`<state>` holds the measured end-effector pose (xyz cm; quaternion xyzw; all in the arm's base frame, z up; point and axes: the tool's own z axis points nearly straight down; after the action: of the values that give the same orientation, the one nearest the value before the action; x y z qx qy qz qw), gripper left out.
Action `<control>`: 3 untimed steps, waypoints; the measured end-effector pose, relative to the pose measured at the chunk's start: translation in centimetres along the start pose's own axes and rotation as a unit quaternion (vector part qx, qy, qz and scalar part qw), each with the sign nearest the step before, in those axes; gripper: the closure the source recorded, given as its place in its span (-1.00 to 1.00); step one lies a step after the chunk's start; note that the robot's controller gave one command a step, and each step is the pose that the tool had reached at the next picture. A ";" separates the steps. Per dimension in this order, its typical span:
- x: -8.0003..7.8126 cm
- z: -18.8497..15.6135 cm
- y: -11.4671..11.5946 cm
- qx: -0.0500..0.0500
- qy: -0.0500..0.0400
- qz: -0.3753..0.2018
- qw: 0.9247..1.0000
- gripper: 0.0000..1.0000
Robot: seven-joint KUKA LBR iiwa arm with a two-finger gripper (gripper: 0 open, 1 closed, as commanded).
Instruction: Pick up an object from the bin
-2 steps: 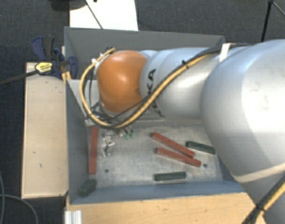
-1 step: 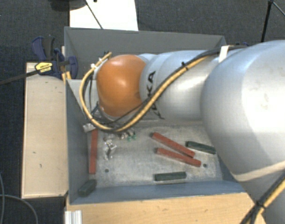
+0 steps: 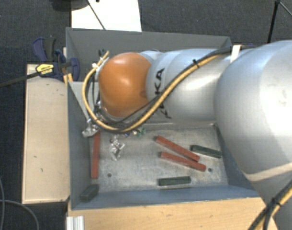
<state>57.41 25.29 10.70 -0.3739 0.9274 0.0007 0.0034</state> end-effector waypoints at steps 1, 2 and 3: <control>0.7 3.7 -0.4 0.000 0.005 -0.086 0.996 -1.00; 0.1 3.6 -0.2 0.000 0.002 -0.104 0.995 1.00; 0.1 3.6 -0.2 0.000 0.002 -0.104 0.995 1.00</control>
Offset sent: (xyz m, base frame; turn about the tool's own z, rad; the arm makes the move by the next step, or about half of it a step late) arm -0.0005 -0.0009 -0.0370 -0.2144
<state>57.48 25.13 7.12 -0.4683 0.8836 -0.0003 0.0014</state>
